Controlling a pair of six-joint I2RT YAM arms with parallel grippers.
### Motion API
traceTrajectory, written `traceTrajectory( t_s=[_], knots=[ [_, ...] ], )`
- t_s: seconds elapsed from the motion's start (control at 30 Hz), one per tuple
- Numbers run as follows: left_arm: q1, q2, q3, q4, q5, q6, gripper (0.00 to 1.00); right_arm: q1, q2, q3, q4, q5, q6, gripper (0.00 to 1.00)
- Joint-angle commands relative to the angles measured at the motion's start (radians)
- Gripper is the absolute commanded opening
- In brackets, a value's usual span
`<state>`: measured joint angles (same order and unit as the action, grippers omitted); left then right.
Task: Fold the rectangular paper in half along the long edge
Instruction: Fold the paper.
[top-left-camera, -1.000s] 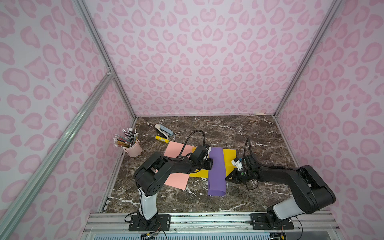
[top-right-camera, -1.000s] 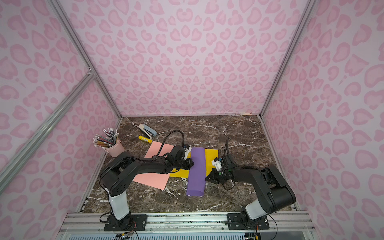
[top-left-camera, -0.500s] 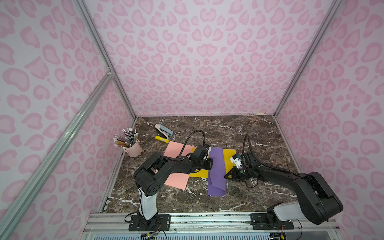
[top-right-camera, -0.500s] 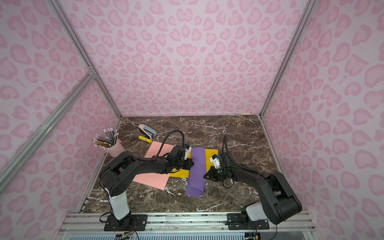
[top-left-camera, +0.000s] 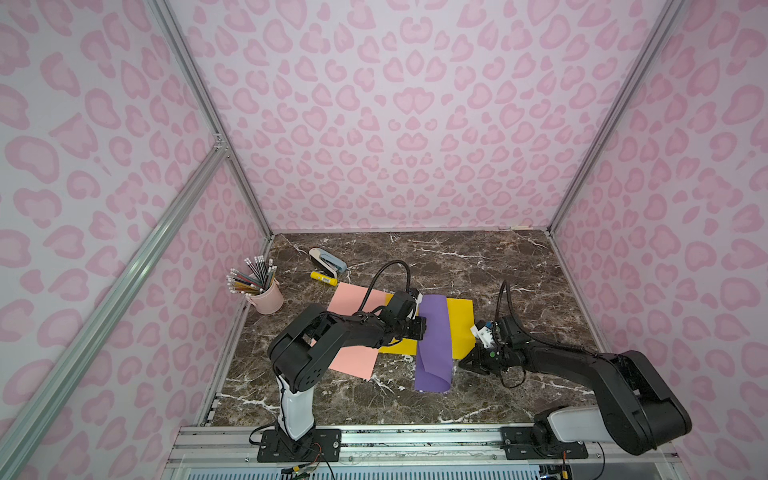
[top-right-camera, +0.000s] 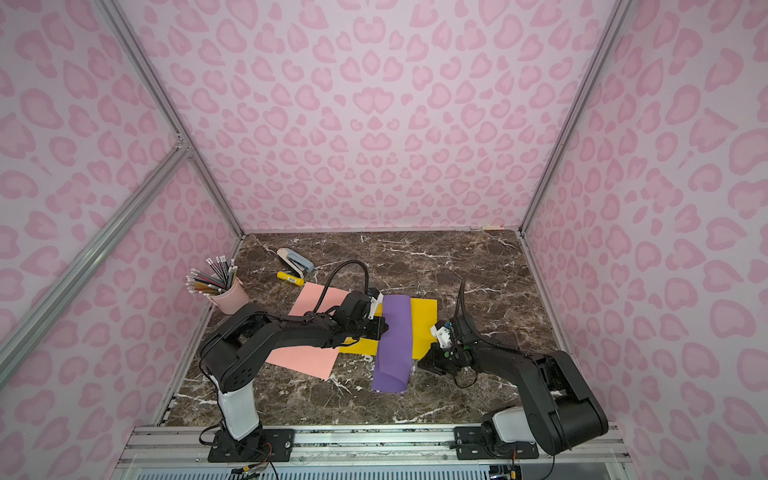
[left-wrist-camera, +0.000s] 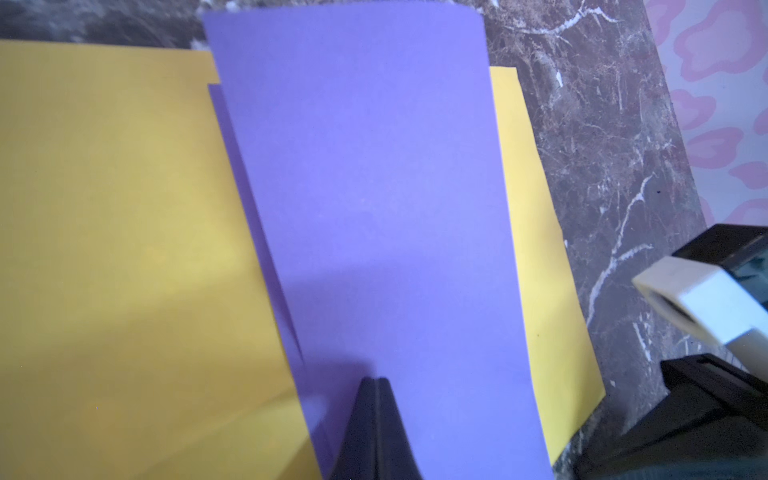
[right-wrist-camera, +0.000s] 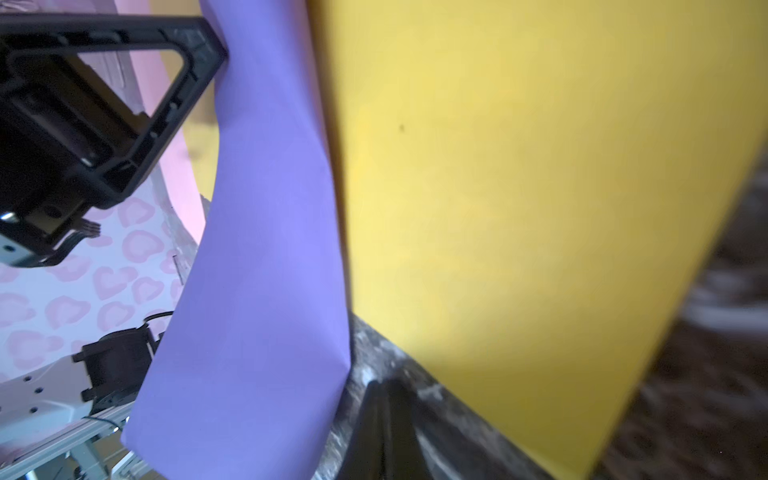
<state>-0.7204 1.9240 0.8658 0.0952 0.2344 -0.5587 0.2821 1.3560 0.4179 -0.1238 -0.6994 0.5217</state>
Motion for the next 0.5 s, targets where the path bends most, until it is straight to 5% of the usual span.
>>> traceTrajectory(
  t_s=[0.0, 0.2, 0.47],
  knots=[
    [-0.001, 0.016, -0.014, -0.169, -0.049, -0.002, 0.04, 0.025, -0.022, 0.05, -0.046, 0.008, -0.007, 0.0],
    [-0.001, 0.016, -0.015, -0.17, -0.046, -0.005, 0.04, 0.15, 0.049, 0.104, 0.031, 0.028, 0.077, 0.0],
    [-0.002, 0.024, -0.009, -0.172, -0.045, -0.003, 0.04, 0.16, 0.035, -0.01, 0.045, 0.052, 0.089, 0.0]
  ],
)
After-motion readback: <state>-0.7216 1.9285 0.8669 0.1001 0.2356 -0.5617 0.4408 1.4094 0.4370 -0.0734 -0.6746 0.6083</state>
